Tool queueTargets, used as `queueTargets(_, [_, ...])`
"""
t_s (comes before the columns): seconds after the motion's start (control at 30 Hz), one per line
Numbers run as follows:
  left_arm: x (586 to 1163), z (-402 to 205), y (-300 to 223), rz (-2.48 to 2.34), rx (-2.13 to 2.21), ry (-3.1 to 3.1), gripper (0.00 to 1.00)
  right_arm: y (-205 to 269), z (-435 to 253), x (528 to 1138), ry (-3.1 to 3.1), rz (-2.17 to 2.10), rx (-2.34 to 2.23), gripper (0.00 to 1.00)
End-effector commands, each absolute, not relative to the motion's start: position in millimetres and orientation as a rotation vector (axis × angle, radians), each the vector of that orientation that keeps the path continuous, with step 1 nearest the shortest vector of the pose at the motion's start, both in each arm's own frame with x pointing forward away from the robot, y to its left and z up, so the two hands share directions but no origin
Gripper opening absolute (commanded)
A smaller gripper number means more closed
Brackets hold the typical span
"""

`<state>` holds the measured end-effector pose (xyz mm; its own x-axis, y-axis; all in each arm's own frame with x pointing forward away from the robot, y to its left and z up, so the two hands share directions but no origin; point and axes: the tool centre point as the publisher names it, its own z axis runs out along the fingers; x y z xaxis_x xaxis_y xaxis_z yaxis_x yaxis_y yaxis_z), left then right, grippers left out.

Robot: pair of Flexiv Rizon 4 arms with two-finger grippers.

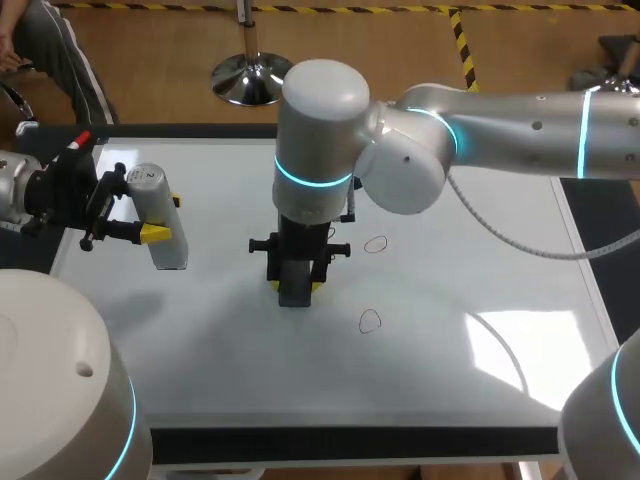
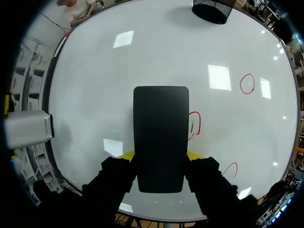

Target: Pick up the inspection probe, press it on each red-marked spot on the whiteboard one by one, put down the probe, pick up the eraser, and wipe off all the red marks.

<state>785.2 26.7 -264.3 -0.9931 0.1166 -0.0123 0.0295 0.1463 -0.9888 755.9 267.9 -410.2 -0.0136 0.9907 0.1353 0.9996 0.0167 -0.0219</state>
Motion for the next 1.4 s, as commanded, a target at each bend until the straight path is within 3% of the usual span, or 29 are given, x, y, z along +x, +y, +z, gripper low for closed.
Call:
queueTargets(0.03, [785, -263, 27, 2.006, -0.151, -2.328, 0.0, 271, -417, 758, -2.15, -0.123, -2.113, 0.0])
queueTargets(1.4, [785, -263, 27, 2.006, -0.151, -2.328, 0.0, 198, -442, 777, -2.078, 0.022, -2.256, 0.0])
